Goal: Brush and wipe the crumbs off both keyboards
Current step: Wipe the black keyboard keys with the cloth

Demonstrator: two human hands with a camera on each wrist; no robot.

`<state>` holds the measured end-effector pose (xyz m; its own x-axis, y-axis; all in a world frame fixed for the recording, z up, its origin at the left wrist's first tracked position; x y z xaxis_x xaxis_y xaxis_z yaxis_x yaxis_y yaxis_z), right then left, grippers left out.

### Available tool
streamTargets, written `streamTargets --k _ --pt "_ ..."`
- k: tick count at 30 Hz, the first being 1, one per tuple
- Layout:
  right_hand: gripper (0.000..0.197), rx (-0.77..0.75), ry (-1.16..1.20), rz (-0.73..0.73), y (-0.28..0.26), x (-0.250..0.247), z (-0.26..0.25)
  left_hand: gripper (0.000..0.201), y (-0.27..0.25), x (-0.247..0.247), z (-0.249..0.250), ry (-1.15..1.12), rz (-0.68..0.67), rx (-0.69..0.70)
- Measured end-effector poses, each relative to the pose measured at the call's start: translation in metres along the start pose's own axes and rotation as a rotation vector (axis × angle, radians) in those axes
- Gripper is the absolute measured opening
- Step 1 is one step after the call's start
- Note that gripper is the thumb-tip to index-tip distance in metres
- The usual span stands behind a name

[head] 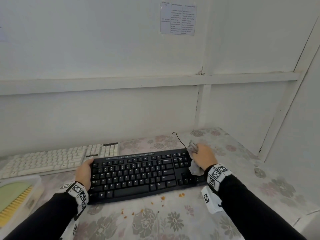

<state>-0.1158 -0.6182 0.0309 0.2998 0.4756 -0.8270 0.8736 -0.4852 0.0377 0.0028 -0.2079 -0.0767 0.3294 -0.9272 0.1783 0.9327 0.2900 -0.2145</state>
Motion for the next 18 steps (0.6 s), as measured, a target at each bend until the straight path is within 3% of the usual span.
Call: streamTargets --k 3,7,14,18 --pt "0.015 0.012 -0.108 -0.031 0.000 0.011 0.003 0.040 0.014 -0.005 -0.008 0.007 0.013 0.003" --pt "0.036 0.056 -0.282 -0.095 -0.009 0.013 0.013 0.036 0.006 -0.002 -0.002 0.037 0.042 0.013" --pt "0.028 0.126 -0.430 -0.293 -0.027 0.005 0.020 0.038 0.004 0.002 0.000 0.050 0.069 0.038" --pt "0.023 0.069 -0.214 -0.193 -0.017 0.001 0.011 0.023 -0.019 0.013 0.009 0.078 0.064 0.056"
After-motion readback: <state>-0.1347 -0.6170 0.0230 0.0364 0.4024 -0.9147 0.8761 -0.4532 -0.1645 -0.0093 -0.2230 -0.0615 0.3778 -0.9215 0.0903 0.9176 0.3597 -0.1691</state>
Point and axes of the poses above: each hand's wrist, its own y-axis towards the middle knuckle, its own x-axis out of the palm, z = x × y, the point moved 2 cm from there along y, towards the middle knuckle, and after that the axes turned 11 degrees about x, right-handed, at the moved point
